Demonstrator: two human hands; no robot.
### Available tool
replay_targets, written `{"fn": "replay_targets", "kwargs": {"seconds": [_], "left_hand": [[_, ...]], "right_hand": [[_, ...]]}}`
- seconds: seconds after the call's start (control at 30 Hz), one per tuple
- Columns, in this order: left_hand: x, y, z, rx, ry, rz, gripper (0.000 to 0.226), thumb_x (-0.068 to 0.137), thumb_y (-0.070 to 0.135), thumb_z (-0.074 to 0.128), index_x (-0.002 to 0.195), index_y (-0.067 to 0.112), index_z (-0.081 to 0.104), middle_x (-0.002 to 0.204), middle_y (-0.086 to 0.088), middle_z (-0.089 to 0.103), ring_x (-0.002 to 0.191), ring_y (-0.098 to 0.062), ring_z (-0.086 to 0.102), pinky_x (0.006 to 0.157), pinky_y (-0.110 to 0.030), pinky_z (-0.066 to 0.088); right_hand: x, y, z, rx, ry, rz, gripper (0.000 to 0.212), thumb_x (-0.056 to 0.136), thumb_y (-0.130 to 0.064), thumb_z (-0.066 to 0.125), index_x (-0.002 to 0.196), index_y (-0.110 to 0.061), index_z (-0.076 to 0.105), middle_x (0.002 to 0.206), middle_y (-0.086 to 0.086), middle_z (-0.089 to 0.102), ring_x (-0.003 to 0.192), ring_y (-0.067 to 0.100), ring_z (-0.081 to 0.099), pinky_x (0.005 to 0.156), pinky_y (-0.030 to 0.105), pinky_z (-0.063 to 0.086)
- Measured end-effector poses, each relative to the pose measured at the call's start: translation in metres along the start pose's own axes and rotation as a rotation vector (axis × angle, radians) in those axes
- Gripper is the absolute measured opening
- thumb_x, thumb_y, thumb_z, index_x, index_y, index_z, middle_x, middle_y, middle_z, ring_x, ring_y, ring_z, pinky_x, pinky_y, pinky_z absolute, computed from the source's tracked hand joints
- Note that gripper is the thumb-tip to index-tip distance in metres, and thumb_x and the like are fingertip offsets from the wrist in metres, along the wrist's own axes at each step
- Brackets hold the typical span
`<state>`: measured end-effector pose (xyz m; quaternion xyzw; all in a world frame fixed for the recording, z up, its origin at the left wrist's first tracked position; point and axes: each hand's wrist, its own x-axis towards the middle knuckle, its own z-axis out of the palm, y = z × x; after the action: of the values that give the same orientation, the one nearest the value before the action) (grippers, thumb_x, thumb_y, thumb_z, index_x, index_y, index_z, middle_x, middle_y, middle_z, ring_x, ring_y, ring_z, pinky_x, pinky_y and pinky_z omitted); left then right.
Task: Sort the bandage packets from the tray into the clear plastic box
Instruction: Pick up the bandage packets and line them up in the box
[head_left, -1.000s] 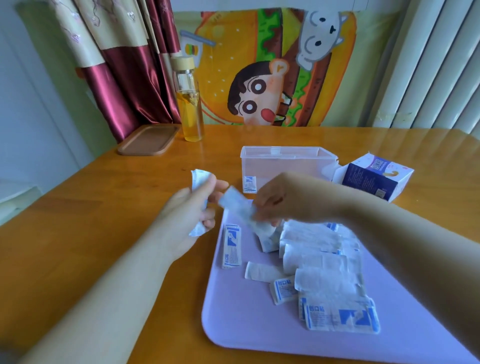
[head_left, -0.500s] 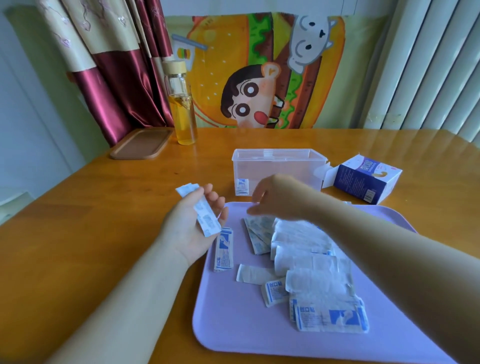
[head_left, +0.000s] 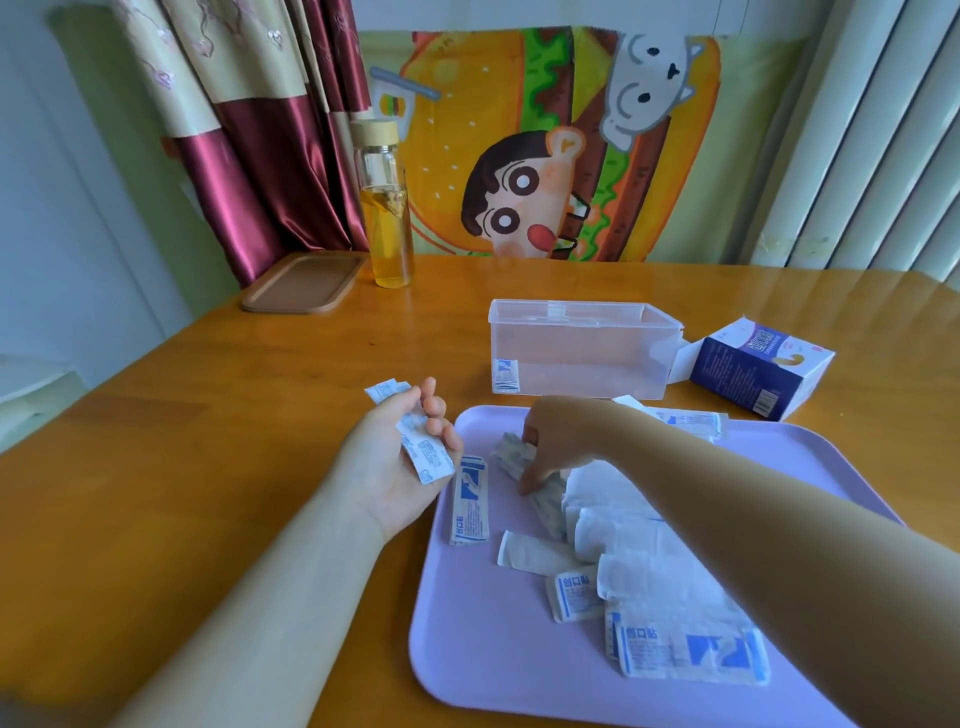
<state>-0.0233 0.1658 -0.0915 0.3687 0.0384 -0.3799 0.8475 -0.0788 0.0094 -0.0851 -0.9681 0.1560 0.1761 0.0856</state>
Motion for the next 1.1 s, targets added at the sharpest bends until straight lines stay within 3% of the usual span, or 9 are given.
{"fn": "replay_targets", "kwargs": {"seconds": [0.23,0.33,0.4,0.47,0.7,0.8,0.9,1.0,1.1], "left_hand": [[0.002,-0.004,0.001,0.013,0.005,-0.025,0.017,0.098,0.02,0.044,0.09,0.015,0.058,0.061,0.005,0.05,0.042,-0.004,0.04,0.048,-0.016,0.04],[0.003,-0.003,0.004,0.032,0.009,-0.025,0.016,0.098,0.02,0.045,0.09,0.015,0.058,0.061,0.005,0.05,0.039,-0.003,0.035,0.042,-0.014,0.037],[0.004,-0.003,0.008,0.068,0.003,-0.024,0.016,0.097,0.021,0.046,0.089,0.016,0.058,0.06,0.005,0.05,0.037,-0.003,0.032,0.04,-0.013,0.033],[0.006,-0.005,0.011,0.118,-0.008,-0.027,0.013,0.097,0.02,0.048,0.09,0.016,0.058,0.059,0.006,0.051,0.036,-0.003,0.031,0.039,-0.012,0.031],[0.01,-0.025,0.03,0.363,-0.162,-0.052,0.018,0.089,0.031,0.058,0.079,0.019,0.068,0.061,0.006,0.053,0.04,-0.003,0.031,0.04,-0.013,0.024],[0.003,-0.034,0.041,0.564,-0.284,-0.072,0.03,0.075,0.037,0.065,0.095,0.014,0.065,0.07,0.0,0.053,0.046,-0.005,0.03,0.042,-0.015,0.023],[0.006,-0.045,0.043,0.798,-0.233,0.07,0.027,0.08,0.025,0.068,0.097,0.005,0.063,0.066,0.0,0.046,0.051,-0.008,0.029,0.041,-0.015,0.026],[0.01,-0.053,0.044,0.91,-0.205,0.184,0.007,0.084,0.019,0.068,0.083,0.013,0.066,0.056,0.012,0.058,0.046,-0.004,0.041,0.043,-0.015,0.032],[0.017,-0.057,0.044,0.998,-0.125,0.222,0.032,0.068,0.037,0.081,0.082,0.013,0.065,0.071,0.004,0.068,0.063,-0.011,0.057,0.051,-0.021,0.039]], "right_hand": [[-0.009,0.017,-0.009,0.422,0.249,-0.076,0.042,0.077,-0.032,0.074,0.058,-0.013,0.041,0.056,-0.003,0.032,0.051,0.013,0.027,0.05,0.026,0.018],[-0.013,0.027,-0.018,0.718,0.42,-0.133,0.032,0.076,-0.028,0.076,0.067,-0.01,0.052,0.056,-0.001,0.041,0.051,0.016,0.039,0.05,0.027,0.03],[-0.016,0.034,-0.024,0.948,0.476,-0.185,0.016,0.078,-0.022,0.075,0.078,-0.012,0.063,0.071,0.004,0.066,0.067,0.021,0.064,0.065,0.033,0.053],[-0.019,0.042,-0.029,1.164,0.495,-0.241,0.014,0.078,-0.016,0.073,0.09,-0.013,0.067,0.09,0.008,0.071,0.086,0.023,0.068,0.085,0.041,0.055],[-0.039,0.059,-0.027,1.542,0.237,-0.307,0.014,0.083,-0.01,0.059,0.095,-0.004,0.063,0.089,0.009,0.07,0.082,0.019,0.068,0.077,0.033,0.057],[-0.047,0.061,-0.019,1.578,0.164,-0.288,0.021,0.085,-0.007,0.057,0.105,-0.001,0.062,0.098,0.013,0.07,0.087,0.022,0.069,0.079,0.033,0.057],[-0.055,0.064,-0.013,1.636,0.152,-0.268,0.027,0.085,-0.004,0.057,0.112,0.0,0.061,0.107,0.017,0.069,0.091,0.024,0.069,0.081,0.035,0.057],[-0.061,0.067,-0.007,1.694,0.15,-0.235,0.028,0.086,-0.003,0.057,0.114,0.0,0.06,0.105,0.016,0.069,0.089,0.023,0.07,0.079,0.034,0.058],[-0.065,0.071,-0.001,1.677,0.181,-0.186,0.025,0.086,-0.003,0.059,0.111,0.0,0.062,0.104,0.015,0.07,0.091,0.024,0.069,0.081,0.035,0.057]]}}
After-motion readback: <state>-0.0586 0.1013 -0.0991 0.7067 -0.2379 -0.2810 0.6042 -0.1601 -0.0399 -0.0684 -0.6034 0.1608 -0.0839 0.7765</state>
